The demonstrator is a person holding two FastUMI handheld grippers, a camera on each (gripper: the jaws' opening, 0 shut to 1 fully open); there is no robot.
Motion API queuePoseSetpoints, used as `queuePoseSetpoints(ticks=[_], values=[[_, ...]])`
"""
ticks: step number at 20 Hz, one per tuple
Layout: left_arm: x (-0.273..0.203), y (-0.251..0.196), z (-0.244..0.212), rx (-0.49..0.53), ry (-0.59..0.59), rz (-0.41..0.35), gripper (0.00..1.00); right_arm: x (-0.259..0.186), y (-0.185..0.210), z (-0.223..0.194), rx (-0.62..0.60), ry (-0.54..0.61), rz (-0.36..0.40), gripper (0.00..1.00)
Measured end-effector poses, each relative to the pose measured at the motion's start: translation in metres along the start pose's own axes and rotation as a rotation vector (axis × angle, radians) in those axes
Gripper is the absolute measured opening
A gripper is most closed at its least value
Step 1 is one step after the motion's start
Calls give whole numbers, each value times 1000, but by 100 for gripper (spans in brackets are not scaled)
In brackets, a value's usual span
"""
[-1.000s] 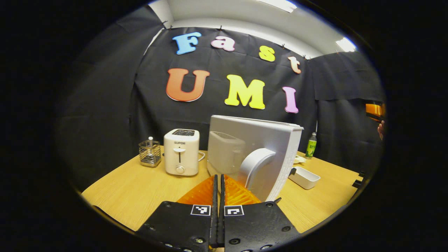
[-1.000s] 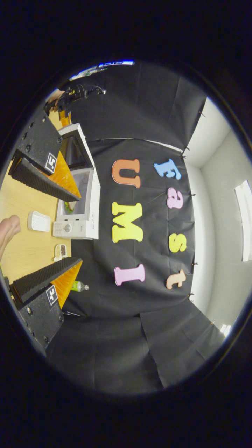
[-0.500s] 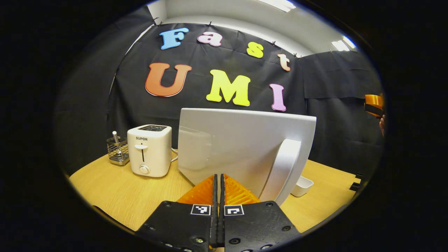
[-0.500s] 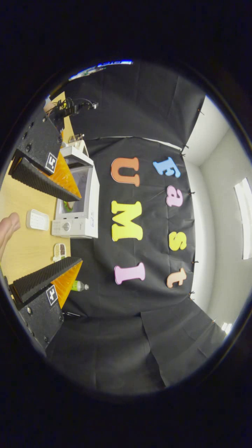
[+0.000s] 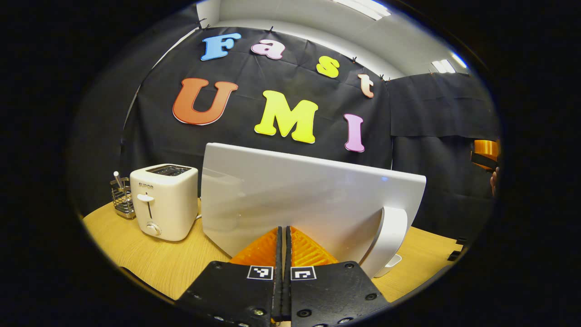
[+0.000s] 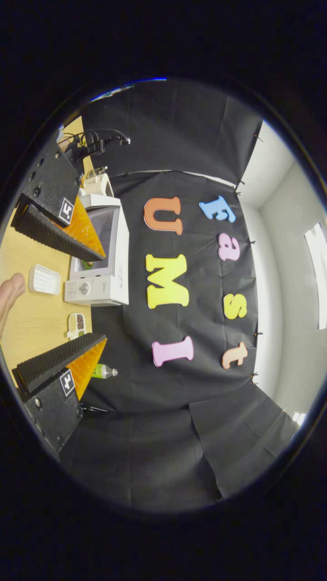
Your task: Open the microwave oven with the left hand, put the food in, and close the microwave oven.
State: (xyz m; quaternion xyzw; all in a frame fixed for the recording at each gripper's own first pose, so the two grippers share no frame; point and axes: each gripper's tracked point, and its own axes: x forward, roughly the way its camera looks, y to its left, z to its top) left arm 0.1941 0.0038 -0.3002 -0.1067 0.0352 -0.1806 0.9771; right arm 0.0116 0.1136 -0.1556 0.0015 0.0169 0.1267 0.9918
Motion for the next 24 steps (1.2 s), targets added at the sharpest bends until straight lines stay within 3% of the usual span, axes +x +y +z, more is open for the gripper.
queuePoseSetpoints(ticks=[1,2,4,5,6,7,8,9,10,15,16,17,18,19,20,21,22,23,24], values=[[3,-3,0,8,5,-4,0,0,-15,-12,4,2,-2,100],[10,-6,0,17,4,-7,0,4,-20,-14,10,3,-5,92],[25,-13,-1,25,12,-15,0,13,-27,-19,25,3,-7,92],[33,-18,-1,25,15,-24,0,18,-31,-22,30,5,-9,100],[39,-23,-2,26,20,-34,0,23,-35,-25,35,7,-10,92],[47,-27,-2,28,20,-41,0,27,-38,-27,38,12,-10,100],[56,-32,-3,32,22,-49,0,31,-39,-31,41,19,-2,92],[64,-36,-2,37,22,-53,0,35,-39,-35,52,30,15,92],[72,-41,-3,41,24,-61,0,39,-39,-39,63,38,33,100],[115,-56,-6,22,33,-79,0,60,-56,-43,78,18,36,100],[123,-55,-7,16,34,-74,0,62,-57,-47,87,24,44,100],[131,-53,-8,10,38,-63,0,64,-57,-50,96,31,53,92],[142,-51,-10,6,51,-46,0,67,-61,-54,102,39,56,100],[151,-48,-14,-3,70,-22,0,68,-63,-57,107,48,57,100],[160,-45,-21,-21,106,2,0,69,-66,-60,112,56,54,92],[159,-43,-20,-26,117,29,0,69,-68,-62,117,60,50,100],[166,-42,-16,-16,87,44,0,68,-70,-65,118,65,45,100],[166,-39,-22,-12,129,65,0,67,-72,-68,120,72,37,91],[165,-41,-18,-10,107,71,0,64,-76,-71,125,76,27,100]])
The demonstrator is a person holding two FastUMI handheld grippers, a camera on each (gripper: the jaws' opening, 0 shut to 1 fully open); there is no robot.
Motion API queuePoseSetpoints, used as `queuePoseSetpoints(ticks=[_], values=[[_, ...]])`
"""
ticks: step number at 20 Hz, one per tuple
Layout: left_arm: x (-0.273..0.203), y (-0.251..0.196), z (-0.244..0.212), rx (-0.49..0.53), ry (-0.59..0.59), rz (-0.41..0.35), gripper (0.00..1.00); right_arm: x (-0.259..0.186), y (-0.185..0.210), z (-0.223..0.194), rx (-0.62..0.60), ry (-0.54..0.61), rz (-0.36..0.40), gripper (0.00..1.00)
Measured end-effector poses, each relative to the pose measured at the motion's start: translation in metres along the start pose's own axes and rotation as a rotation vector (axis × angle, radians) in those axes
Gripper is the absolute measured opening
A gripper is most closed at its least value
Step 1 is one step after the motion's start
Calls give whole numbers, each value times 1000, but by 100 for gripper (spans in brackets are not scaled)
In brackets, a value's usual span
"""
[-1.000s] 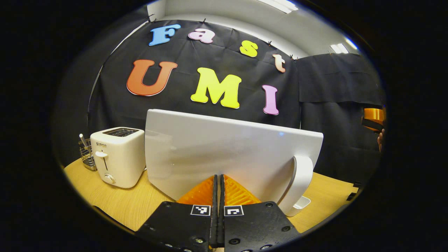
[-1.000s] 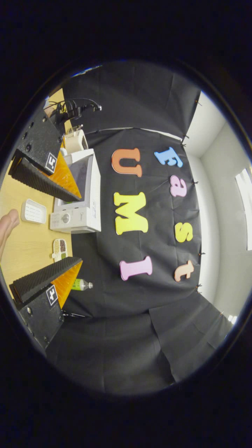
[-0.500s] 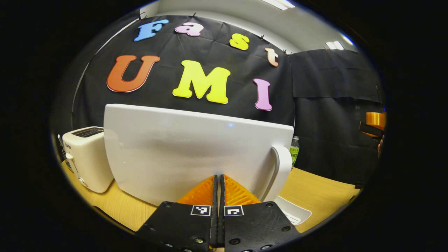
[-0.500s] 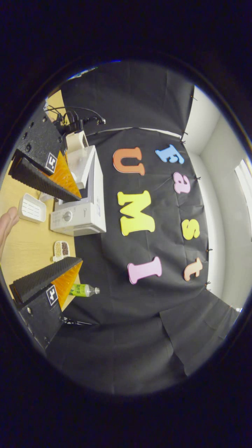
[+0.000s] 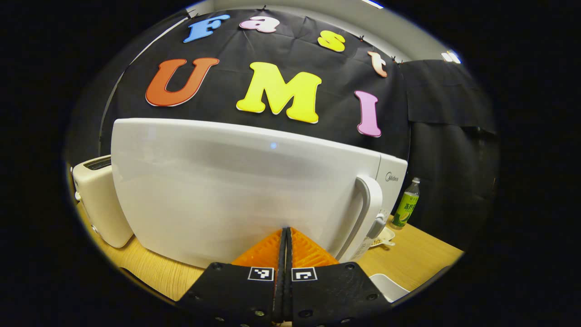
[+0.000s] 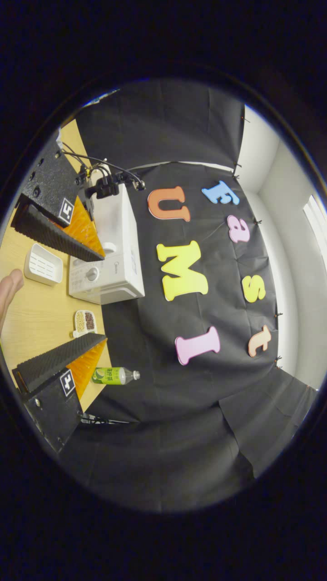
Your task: Open the microwave oven with the left hand, put the food in, and close the microwave oven.
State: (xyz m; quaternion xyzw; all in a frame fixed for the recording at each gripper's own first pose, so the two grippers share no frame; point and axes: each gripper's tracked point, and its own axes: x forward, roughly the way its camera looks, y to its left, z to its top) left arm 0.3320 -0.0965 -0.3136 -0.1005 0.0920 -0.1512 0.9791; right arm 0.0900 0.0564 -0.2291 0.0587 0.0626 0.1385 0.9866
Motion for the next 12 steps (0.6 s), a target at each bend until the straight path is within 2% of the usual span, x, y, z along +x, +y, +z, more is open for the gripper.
queuePoseSetpoints(ticks=[2,3,4,5,6,7,10,11,12], values=[[-1,2,-1,6,21,18,0,-6,-2,-3,16,9,-15,100],[-2,4,-3,11,33,39,0,-10,-2,-4,19,15,-21,91],[-6,4,-7,17,64,51,0,-14,-4,-4,15,21,-30,100],[-14,3,-6,17,74,58,1,-18,-6,-4,6,26,-44,100],[-23,-4,-7,13,80,49,1,-23,-8,-4,-3,28,-59,91],[-33,-9,-4,15,75,47,0,-28,-8,-3,-8,26,-69,100],[-68,-12,13,39,36,79,0,-45,-1,-2,-7,26,-71,100],[-83,-10,20,43,30,110,0,-51,2,2,-10,22,-70,100],[-100,-6,26,38,17,163,0,-58,3,4,-16,16,-77,91]])
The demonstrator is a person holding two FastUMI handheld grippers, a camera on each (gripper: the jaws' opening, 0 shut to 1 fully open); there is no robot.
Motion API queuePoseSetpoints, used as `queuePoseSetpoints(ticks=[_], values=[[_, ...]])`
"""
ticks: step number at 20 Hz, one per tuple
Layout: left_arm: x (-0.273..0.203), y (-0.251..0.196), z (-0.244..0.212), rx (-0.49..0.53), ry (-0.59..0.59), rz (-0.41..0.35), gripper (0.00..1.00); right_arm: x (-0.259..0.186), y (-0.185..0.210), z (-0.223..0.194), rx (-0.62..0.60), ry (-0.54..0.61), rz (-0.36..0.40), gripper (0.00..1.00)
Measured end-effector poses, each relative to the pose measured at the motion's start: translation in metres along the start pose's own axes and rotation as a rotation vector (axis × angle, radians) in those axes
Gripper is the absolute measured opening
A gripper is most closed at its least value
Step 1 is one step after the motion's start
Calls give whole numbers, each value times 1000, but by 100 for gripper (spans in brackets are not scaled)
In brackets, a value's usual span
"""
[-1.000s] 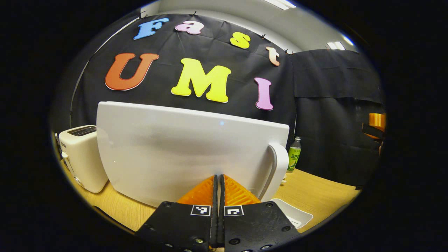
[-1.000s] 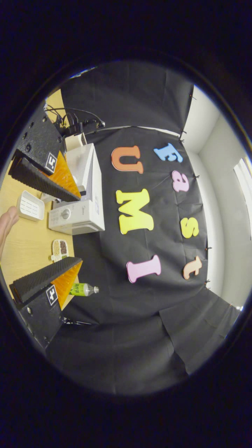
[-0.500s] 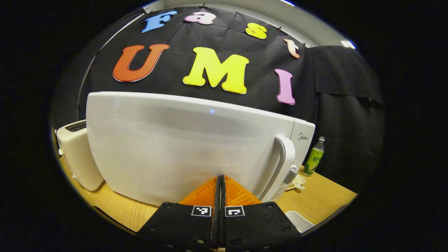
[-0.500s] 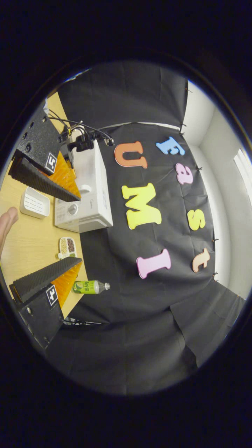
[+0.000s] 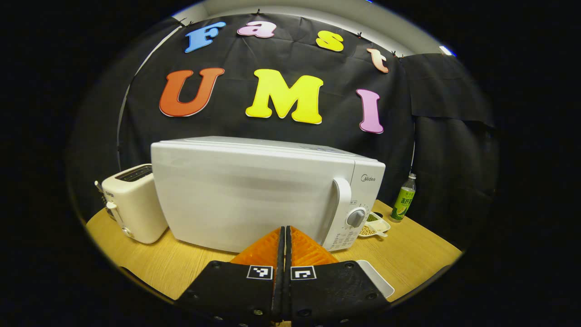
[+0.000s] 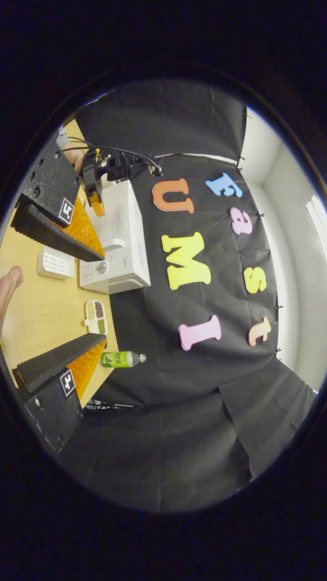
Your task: Open the microwave oven with the left hand, put the food in, and close the microwave oven.
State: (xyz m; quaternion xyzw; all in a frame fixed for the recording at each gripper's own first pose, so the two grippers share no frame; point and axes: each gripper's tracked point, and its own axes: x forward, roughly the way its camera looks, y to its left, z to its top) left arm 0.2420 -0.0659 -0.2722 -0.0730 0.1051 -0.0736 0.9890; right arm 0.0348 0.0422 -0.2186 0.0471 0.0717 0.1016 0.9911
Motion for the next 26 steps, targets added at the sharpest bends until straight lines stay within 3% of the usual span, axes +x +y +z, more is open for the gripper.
queuePoseSetpoints(ticks=[2,3,4,5,6,7,8,9,14,15,18,19,20,21,22,23,24,25,26], values=[[-31,0,4,-19,15,32,15,-13,-1,8,-10,-16,-22,91],[-47,-6,8,-26,15,18,40,-20,0,12,-14,-20,-29,100],[-59,-7,9,-19,20,26,62,-28,1,15,-19,-26,-36,100],[-73,-7,13,-6,19,34,83,-35,1,21,-23,-37,-46,92],[-87,-8,17,6,21,35,90,-42,1,25,-31,-44,-58,91],[-101,-9,21,15,27,42,81,-49,1,29,-40,-53,-69,91],[-113,-12,26,23,31,44,83,-55,2,32,-51,-59,-80,100],[-126,-14,34,32,27,46,96,-62,1,37,-54,-71,-91,91],[-199,-19,79,80,-73,67,95,-95,-7,70,-40,-117,-155,91],[-216,-21,90,80,-98,70,95,-101,-8,77,-37,-126,-160,100],[-261,-20,121,89,-160,117,95,-122,-3,100,-5,-159,-110,100],[-274,-24,126,75,-167,116,95,-130,0,109,9,-172,-88,92],[-285,-34,132,57,-178,98,95,-138,-4,117,12,-188,-86,92],[-296,-43,139,47,-192,83,95,-148,-11,126,5,-212,-105,100],[-308,-46,145,57,-212,74,95,-157,-19,135,-10,-240,-128,90],[-317,-47,149,74,-222,74,95,-166,-24,141,-30,-262,-150,100],[-325,-48,151,86,-237,78,100,-175,-26,143,-52,-275,-167,90],[-333,-50,154,91,-258,82,95,-183,-25,145,-75,-286,-168,100],[-340,-51,155,91,-272,87,95,-191,-22,148,-99,-295,-163,100]])
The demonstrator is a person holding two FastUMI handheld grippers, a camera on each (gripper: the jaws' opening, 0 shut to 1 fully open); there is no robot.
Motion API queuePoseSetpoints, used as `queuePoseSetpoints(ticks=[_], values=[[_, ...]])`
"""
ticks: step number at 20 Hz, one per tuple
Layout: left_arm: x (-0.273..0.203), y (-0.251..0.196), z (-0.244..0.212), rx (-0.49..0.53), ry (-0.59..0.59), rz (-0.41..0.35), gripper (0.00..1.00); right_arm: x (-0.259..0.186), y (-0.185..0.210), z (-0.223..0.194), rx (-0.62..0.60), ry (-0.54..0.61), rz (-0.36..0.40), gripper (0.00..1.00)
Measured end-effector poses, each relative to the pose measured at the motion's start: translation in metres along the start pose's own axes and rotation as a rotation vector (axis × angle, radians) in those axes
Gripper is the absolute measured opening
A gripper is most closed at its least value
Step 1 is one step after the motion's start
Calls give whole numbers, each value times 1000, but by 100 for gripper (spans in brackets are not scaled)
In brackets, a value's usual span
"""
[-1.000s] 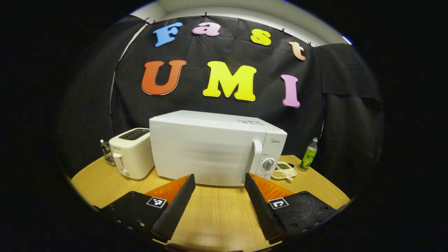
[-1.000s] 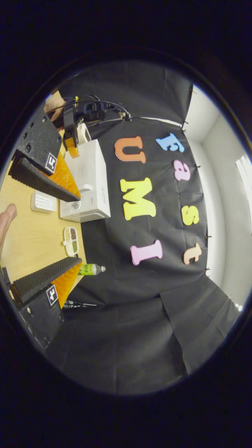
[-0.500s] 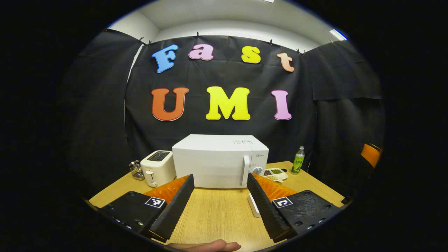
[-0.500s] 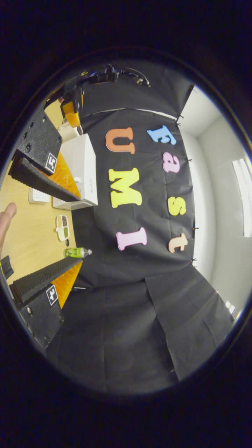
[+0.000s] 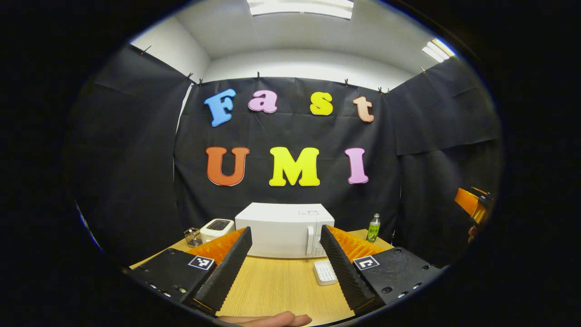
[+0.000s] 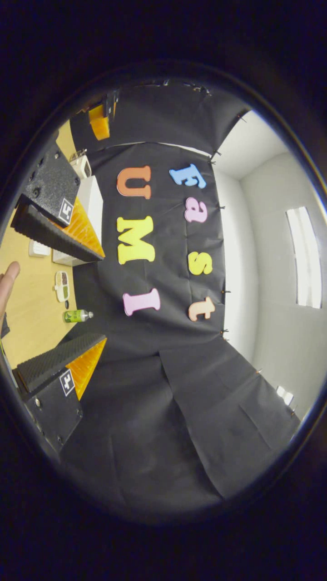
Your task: Open the microwave oven with the left hand, put the food in, and close the microwave oven.
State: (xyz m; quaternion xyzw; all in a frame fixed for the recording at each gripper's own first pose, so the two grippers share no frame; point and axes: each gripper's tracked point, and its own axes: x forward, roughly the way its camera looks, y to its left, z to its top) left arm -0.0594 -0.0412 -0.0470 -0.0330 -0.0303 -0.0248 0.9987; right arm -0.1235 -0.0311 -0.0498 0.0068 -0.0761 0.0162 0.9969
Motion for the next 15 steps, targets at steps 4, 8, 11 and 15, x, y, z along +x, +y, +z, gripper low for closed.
queuePoseSetpoints(ticks=[4,8,11,15], values=[[-20,-1,7,6,-19,4,95,-8,0,14,-21,-30,9,91],[-27,-3,5,4,-12,-2,84,-5,-3,-6,-36,20,8,91],[-25,-6,-5,32,21,-12,95,0,-8,-17,-34,51,-3,100],[-26,0,-2,44,14,10,95,4,-6,-21,-43,52,-11,91]])
